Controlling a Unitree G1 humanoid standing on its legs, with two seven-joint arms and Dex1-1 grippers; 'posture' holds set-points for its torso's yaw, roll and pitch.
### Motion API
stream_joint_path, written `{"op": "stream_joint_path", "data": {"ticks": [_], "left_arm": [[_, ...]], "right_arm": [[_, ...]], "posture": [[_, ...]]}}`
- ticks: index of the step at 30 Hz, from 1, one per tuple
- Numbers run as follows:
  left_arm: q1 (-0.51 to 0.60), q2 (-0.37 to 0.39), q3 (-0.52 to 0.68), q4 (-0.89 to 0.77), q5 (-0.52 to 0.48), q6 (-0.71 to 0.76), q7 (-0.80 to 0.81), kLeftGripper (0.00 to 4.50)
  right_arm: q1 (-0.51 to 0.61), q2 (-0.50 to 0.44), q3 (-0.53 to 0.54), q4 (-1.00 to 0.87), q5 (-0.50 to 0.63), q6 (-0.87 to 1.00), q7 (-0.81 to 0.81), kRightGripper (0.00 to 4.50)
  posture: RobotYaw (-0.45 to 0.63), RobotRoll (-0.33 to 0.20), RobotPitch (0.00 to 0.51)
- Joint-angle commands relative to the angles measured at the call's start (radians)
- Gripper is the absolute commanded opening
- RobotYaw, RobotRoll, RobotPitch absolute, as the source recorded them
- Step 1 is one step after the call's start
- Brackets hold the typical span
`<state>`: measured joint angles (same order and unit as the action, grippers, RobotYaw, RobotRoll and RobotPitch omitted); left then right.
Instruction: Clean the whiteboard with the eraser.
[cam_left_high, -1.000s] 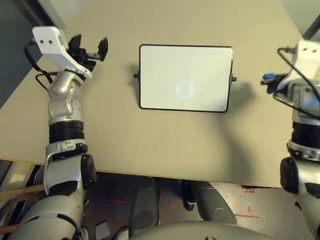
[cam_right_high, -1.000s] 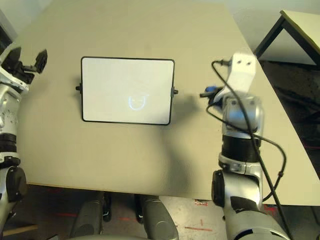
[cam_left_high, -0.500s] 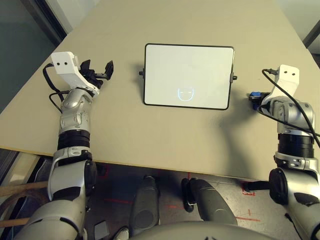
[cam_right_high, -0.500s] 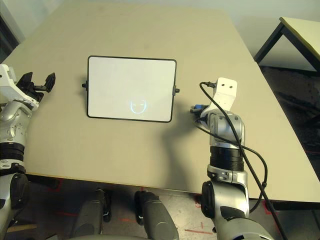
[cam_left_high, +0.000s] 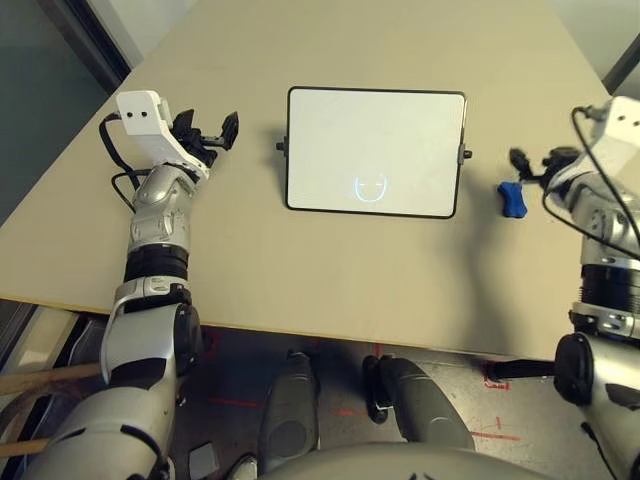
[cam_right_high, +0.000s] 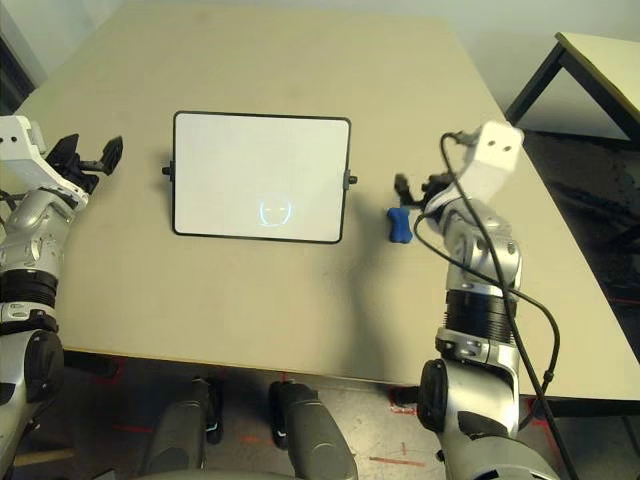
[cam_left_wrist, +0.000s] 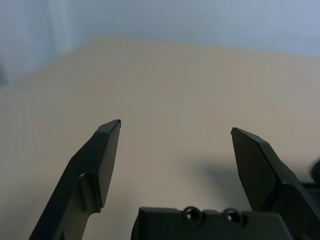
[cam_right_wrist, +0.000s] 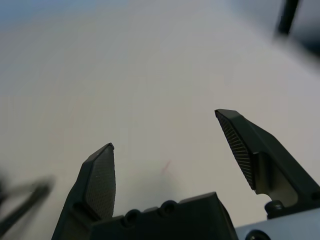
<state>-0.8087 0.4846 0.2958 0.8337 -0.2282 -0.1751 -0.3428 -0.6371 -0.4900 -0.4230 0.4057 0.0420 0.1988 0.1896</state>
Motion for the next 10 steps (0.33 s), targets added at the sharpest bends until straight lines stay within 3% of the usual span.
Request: {"op": "stream_joint_path", "data": {"ticks": [1,5,10], "left_arm": [[-0.009,0.007,0.01,0.074,0.019,-0.059,0.029,4.5],[-0.007,0.02,0.026,0.132,0.013,-0.09,0.064,4.5],[0.022,0.03,0.034,0.156,0.006,-0.098,0.079,4.5]], "right_arm": [[0.043,-0.014,-0.044,0.23,0.027,-0.257,-0.031,4.47],[0.044,-0.038,-0.06,0.437,0.053,-0.439,-0.035,4.47],[0.05,-0.063,-0.049,0.546,0.076,-0.521,-0.022,4.47]], "posture": [[-0.09,0.0,0.14],[-0.08,0.0,0.121],[-0.09,0.0,0.116]]}}
